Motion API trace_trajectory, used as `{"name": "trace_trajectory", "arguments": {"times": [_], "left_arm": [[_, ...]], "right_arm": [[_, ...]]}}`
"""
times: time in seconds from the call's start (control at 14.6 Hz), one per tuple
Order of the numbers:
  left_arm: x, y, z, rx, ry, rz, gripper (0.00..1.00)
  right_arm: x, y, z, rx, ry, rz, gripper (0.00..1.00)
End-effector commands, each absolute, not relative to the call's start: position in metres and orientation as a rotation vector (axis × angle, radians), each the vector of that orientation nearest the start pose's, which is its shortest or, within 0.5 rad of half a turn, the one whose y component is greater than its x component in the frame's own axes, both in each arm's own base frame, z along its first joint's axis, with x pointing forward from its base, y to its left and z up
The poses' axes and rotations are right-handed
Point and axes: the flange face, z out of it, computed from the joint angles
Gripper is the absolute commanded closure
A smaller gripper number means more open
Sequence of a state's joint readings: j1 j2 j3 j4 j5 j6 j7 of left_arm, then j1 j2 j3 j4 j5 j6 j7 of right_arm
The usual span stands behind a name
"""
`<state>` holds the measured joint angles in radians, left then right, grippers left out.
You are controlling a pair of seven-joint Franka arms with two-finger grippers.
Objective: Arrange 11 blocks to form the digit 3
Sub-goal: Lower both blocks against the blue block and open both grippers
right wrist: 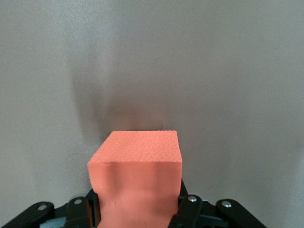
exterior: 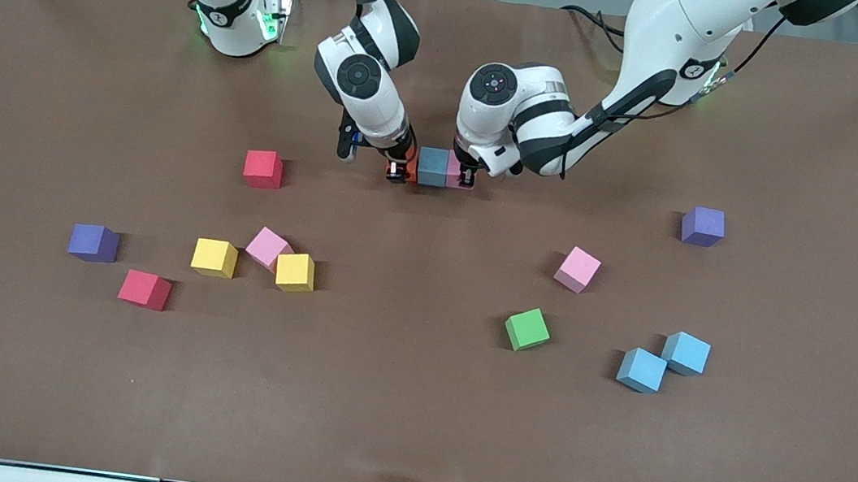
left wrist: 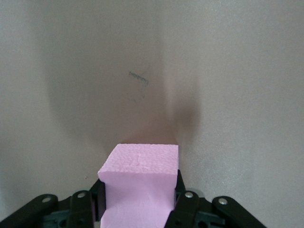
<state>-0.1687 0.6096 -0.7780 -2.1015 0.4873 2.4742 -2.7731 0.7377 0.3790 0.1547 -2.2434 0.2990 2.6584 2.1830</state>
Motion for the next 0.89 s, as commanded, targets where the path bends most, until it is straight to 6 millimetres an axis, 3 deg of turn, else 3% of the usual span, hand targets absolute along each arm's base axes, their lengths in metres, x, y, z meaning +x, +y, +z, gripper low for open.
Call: {"name": "trace_trajectory", "arguments": {"times": [0.0, 0.07, 0.14, 0.21, 0.27, 0.62, 0.75, 0.82], "left_arm": [[0.326, -0.476, 0.199, -2.108, -2.293, 0.147, 0.63], [0.326, -0.476, 0.199, -2.106, -2.293, 0.15, 0.61], [0.326, -0.476, 0.198, -2.105, -2.293, 0.152, 0.6], [0.326, -0.476, 0.198, -2.106, -2.291, 0.152, 0.58], [0.327, -0.477, 0.198, -2.105, -2.294, 0.153, 0.56], [0.33, -0.478, 0.2, -2.107, -2.3, 0.156, 0.46], [0.33, -0.478, 0.2, -2.109, -2.295, 0.153, 0.27], [0.329, -0.478, 0.2, -2.121, -2.283, 0.151, 0.0]], "right_arm": [[0.34, 0.427, 0.199, -2.162, 2.2, 0.327, 0.98], [0.34, 0.427, 0.198, -2.168, 2.198, 0.327, 0.93], [0.34, 0.427, 0.198, -2.175, 2.192, 0.327, 0.63], [0.34, 0.427, 0.198, -2.172, 2.198, 0.328, 0.04], [0.341, 0.429, 0.2, -2.172, 2.198, 0.331, 0.0], [0.344, 0.43, 0.205, -2.178, 2.21, 0.344, 0.0], [0.351, 0.425, 0.21, -2.157, 2.218, 0.341, 0.0], [0.361, 0.418, 0.214, -2.129, 2.234, 0.34, 0.0]]}}
